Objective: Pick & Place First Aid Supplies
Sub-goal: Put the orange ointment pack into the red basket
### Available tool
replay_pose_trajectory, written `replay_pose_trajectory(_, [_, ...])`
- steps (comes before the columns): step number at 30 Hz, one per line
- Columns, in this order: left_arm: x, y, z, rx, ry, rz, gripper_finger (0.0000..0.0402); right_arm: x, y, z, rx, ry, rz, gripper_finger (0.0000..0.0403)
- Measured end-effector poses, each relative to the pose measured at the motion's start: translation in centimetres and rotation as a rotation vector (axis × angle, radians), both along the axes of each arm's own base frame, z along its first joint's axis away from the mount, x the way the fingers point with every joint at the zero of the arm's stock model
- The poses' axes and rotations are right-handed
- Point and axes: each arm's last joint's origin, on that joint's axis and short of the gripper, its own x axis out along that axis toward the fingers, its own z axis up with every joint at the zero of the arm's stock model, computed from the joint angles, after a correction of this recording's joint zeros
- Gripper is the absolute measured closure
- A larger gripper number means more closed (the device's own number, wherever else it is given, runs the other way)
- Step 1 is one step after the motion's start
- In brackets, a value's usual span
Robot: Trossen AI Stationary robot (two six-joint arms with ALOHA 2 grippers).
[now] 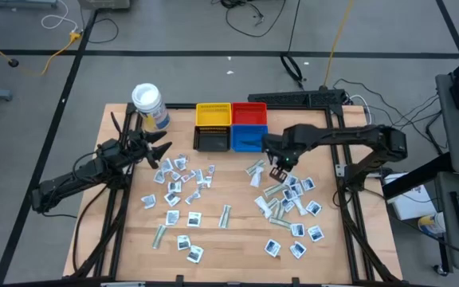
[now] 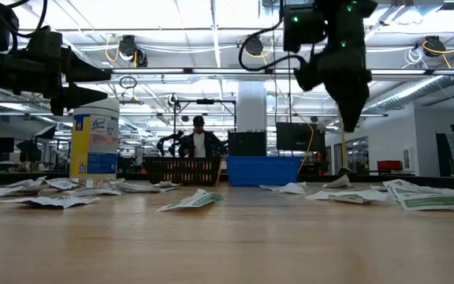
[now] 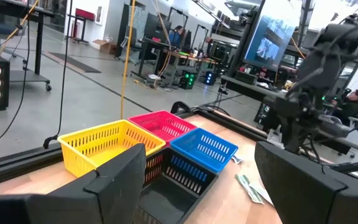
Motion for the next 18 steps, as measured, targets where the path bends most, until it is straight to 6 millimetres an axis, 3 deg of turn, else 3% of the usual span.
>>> replay_pose_trajectory(7, [0.0,0.0,0.0,0.0,0.0,0.0,0.0096,0.2,-1.5,2.9,-0.018,-0.036,0.189,0.0402])
replay_pose_trajectory(18, [0.0,0.0,0.0,0.0,0.0,0.0,0.0096,4.1,-8.8,3.8,-0.04,-0.046,0.235,0.0403])
